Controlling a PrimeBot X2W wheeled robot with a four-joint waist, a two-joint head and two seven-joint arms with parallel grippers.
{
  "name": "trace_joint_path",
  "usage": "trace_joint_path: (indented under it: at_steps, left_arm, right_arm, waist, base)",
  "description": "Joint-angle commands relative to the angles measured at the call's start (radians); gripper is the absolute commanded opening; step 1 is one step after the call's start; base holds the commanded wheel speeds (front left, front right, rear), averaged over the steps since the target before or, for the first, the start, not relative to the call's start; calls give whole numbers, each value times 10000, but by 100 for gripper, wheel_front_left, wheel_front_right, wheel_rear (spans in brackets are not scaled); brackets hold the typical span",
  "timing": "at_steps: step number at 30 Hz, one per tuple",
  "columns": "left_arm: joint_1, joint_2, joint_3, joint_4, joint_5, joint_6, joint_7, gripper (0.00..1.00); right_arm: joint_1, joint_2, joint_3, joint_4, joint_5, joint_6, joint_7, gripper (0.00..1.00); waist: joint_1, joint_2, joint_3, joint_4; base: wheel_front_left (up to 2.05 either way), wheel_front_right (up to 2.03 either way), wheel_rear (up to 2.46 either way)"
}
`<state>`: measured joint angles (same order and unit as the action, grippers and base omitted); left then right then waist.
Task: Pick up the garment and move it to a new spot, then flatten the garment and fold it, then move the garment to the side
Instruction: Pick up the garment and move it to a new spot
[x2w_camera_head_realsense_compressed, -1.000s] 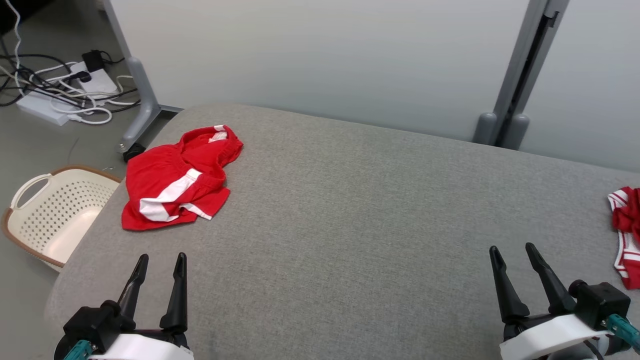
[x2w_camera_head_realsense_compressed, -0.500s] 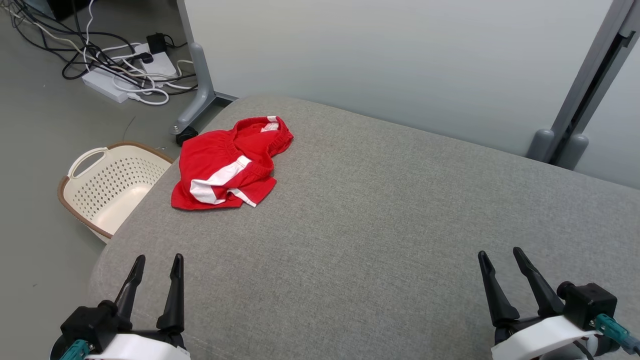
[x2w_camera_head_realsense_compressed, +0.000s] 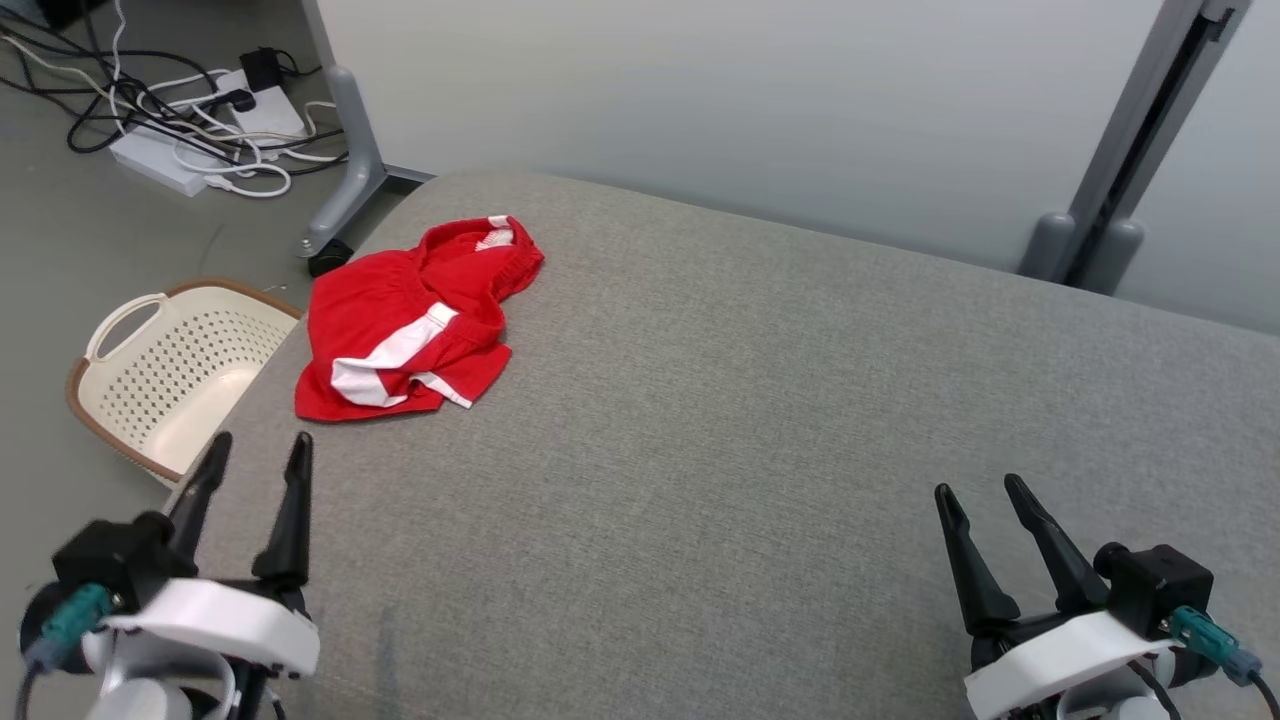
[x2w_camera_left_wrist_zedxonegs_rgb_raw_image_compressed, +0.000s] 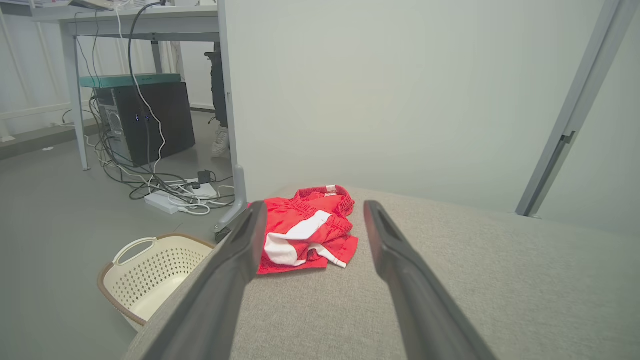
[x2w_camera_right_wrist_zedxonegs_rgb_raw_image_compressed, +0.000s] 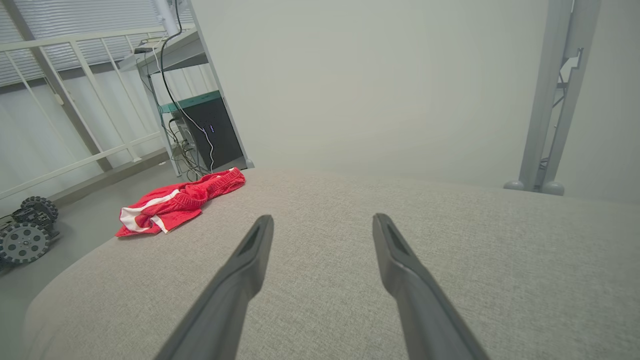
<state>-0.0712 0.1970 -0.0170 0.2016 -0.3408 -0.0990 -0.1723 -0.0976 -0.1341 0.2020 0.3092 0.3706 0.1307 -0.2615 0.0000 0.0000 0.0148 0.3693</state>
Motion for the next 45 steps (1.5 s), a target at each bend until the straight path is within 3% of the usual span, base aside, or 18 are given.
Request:
trace_joint_path:
  at_steps: [1,11,15,21,33,39,45]
  left_arm:
    - [-353,190,76,-34,-79,-38,206,100]
    - [-2860,2019,662,839,-1469,-255,2719,100]
    - [-3570,2418,708,1454,-2091,-313,3229,100]
    - [-4832,3341,312,2901,-3246,-316,4025,100]
    - [-6516,4621,-346,5573,-5305,-320,5717,100]
    - [-7296,4758,-610,7361,-5593,-320,6987,100]
    - [-7427,4670,-1003,7887,-6070,-322,8134,100]
  right_arm:
    - [-112,-39,2,30,18,5,-41,100]
    - [-1122,158,212,-241,-230,5,-40,100]
    - [-1412,169,65,-384,-381,5,-41,100]
    - [-2067,347,-130,-917,-772,5,-41,100]
    - [-2825,531,-61,-1705,-1200,5,-40,100]
    - [-2889,623,-191,-1861,-1289,5,-40,100]
    - [-2703,690,-276,-1871,-1311,5,-42,100]
  waist:
    - [0,0,204,-277]
    - [0,0,1486,-1796]
    - [0,0,1899,-2160]
    - [0,0,2766,-2814]
    - [0,0,4025,-3972]
    - [0,0,4408,-4440]
    - [0,0,4445,-4572]
  base:
    - [0,0,0]
    - [0,0,0]
    - [0,0,0]
    - [0,0,0]
    - [0,0,0]
    - [0,0,0]
    - [0,0,0]
